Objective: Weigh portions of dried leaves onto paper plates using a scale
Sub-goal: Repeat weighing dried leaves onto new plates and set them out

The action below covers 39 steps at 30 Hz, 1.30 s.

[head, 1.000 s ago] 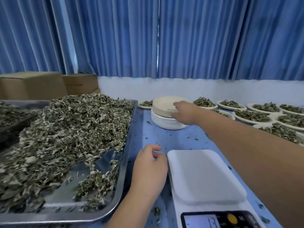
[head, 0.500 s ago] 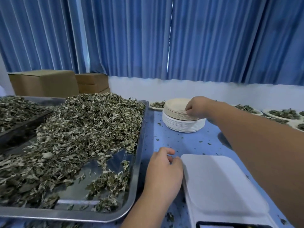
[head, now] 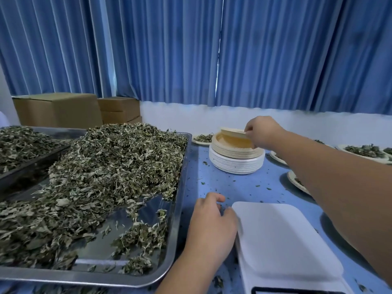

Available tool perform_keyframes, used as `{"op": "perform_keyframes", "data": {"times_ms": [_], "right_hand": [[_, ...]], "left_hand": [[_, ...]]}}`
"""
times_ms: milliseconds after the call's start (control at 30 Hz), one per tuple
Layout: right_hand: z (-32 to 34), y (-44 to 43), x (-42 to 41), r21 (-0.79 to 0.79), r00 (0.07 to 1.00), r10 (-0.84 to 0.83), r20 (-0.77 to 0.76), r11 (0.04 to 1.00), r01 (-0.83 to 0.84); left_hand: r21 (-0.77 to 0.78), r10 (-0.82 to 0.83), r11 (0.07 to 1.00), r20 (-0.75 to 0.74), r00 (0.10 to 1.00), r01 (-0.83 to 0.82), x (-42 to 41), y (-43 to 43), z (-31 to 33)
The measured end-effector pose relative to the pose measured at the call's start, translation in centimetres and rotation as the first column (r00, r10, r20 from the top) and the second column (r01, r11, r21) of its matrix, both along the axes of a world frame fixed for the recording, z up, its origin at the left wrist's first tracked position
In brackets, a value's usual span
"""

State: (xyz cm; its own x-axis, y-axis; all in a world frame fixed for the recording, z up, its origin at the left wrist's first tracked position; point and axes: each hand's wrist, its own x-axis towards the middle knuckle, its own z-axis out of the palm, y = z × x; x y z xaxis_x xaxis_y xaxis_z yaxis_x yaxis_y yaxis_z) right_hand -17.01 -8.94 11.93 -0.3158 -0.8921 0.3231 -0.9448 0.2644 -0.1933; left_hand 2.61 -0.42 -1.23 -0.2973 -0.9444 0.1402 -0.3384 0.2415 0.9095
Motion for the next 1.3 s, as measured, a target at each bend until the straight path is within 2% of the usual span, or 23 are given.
{"op": "perform_keyframes", "data": {"times_ms": [233,367,433,533,600,700,800,900,1033,1233,1300], "right_hand": [[-0.4,0.8,-0.8,-0.265,0.937,0.074,0.342,0.964,0.02],[-0.8,2.9,-0.4,-0.402,0.853,0.143,0.502,0.912,0.084],[-1.5,4.7,0.2,-0.45,0.779,0.199,0.595,0.886,0.117],[-3.0,8.5,1.2,-0.49,0.674,0.295,0.677,0.864,0.114],[-4.1,11.2,1.3,-0.49,0.656,0.322,0.683,0.868,0.084],[-5.6,15.0,1.0,-0.485,0.634,0.349,0.69,0.873,0.047],[-6.6,18.2,0.8,-0.457,0.644,0.368,0.67,0.889,-0.033],[-7.3,20.3,0.6,-0.426,0.643,0.379,0.666,0.9,-0.09],[-8.0,21.4,-0.2,-0.43,0.614,0.38,0.692,0.9,-0.072],[-8.8,22.0,-1.4,-0.372,0.67,0.327,0.666,0.925,-0.081],[-8.9,22.1,-1.6,-0.355,0.7,0.313,0.642,0.93,-0.091]], "left_hand": [[-0.022,-0.005,1.0,0.01,1.0,0.005,0.0,0.2,0.0],[-0.018,0.023,1.0,-0.037,0.999,-0.024,0.0,0.2,0.4],[-0.052,0.064,0.996,-0.084,0.994,-0.069,0.0,0.3,0.8],[-0.079,0.117,0.987,-0.209,0.971,-0.136,0.3,0.4,1.4],[0.015,0.135,0.99,-0.339,0.931,-0.138,0.4,0.8,1.8],[0.215,0.173,0.975,-0.569,0.804,-0.057,0.8,1.3,2.8],[0.289,0.125,0.951,-0.683,0.719,0.109,1.7,1.8,3.3],[0.321,0.053,0.922,-0.659,0.75,0.216,2.2,2.7,3.4],[0.336,-0.003,0.909,-0.584,0.811,0.246,2.4,3.4,3.4],[0.334,-0.016,0.922,-0.47,0.883,0.195,2.4,3.8,3.2],[0.292,-0.027,0.946,-0.372,0.928,0.144,2.4,3.8,3.0]]}}
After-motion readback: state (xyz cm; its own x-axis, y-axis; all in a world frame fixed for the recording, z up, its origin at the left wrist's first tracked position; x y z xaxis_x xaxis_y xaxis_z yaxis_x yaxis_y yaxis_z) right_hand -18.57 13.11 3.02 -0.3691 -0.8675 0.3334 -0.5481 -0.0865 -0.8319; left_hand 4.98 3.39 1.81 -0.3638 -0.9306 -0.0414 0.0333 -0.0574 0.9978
